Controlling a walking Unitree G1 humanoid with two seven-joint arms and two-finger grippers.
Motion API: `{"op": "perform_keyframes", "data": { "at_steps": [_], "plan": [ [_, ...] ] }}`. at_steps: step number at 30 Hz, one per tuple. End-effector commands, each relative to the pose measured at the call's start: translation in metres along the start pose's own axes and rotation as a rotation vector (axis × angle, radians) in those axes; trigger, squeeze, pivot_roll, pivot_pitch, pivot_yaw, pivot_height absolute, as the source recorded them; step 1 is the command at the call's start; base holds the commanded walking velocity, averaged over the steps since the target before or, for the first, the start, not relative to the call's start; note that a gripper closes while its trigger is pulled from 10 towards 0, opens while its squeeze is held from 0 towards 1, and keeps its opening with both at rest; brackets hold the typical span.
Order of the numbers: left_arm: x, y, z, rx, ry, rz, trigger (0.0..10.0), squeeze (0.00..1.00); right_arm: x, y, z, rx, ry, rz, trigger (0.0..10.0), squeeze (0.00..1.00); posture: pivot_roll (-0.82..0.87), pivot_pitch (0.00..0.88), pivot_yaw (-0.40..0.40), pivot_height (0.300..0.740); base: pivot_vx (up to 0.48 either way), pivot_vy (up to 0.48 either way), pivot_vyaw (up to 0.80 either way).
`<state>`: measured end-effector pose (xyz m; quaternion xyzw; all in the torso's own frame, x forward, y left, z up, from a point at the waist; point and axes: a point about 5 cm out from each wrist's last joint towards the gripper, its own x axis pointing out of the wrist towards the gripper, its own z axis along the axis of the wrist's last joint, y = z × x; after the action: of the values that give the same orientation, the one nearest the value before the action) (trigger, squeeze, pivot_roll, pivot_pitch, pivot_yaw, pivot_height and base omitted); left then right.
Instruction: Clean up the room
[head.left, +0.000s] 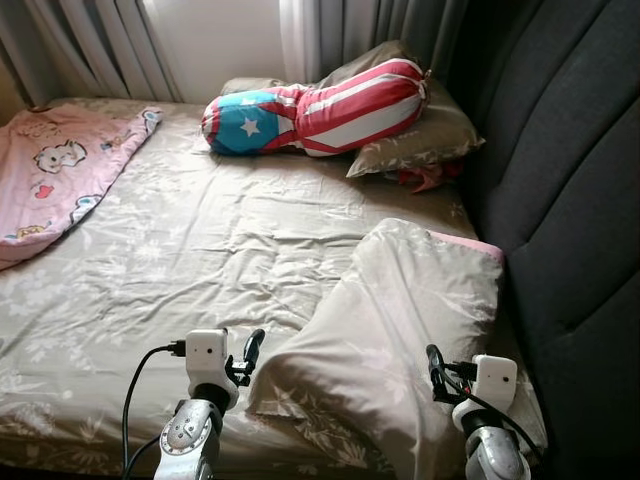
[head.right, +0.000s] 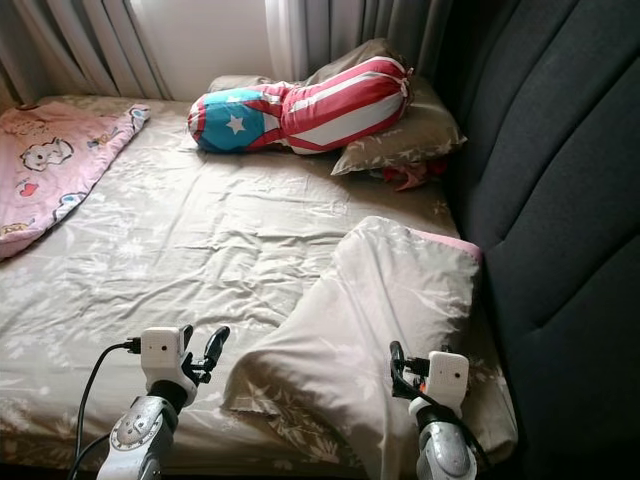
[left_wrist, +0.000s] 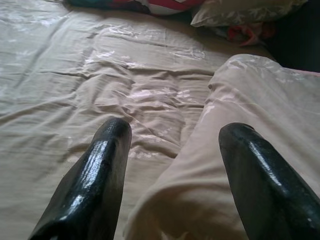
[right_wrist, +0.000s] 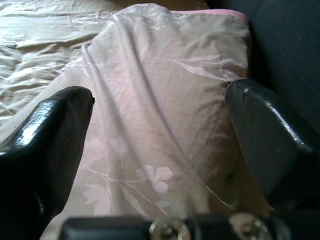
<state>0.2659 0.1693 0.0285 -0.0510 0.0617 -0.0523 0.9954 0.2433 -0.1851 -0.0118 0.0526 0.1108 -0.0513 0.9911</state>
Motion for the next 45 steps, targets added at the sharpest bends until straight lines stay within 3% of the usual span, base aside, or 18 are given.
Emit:
{"op": "perform_keyframes", "data": {
  "at_steps": [1, 9, 32, 45],
  "plan": [
    [-0.003, -0.002, -0.003, -0.009, 0.018, -0.01, 10.0, 0.0, 0.0, -0.002, -0.001, -0.006, 0.015, -0.014, 10.0, 0.0, -0.04, 0.062, -0.064, 0.74, 0.0, 0.0, 0.0],
    [-0.002, -0.002, -0.006, -0.014, 0.024, -0.008, 10.0, 0.0, 0.004, -0.002, 0.003, -0.007, 0.007, -0.015, 10.0, 0.0, -0.04, 0.049, -0.067, 0.693, 0.0, 0.0, 0.0],
    [-0.001, -0.008, -0.004, -0.023, 0.014, -0.016, 10.0, 0.0, 0.004, 0.004, 0.001, -0.015, 0.026, 0.002, 10.0, 0.0, -0.03, 0.052, -0.071, 0.674, 0.0, 0.0, 0.0],
    [-0.001, -0.004, -0.004, -0.024, 0.023, 0.004, 10.0, 0.0, 0.006, 0.012, 0.001, -0.037, 0.033, 0.041, 10.0, 0.0, -0.03, 0.064, -0.075, 0.674, 0.0, 0.0, 0.0]
  ]
}}
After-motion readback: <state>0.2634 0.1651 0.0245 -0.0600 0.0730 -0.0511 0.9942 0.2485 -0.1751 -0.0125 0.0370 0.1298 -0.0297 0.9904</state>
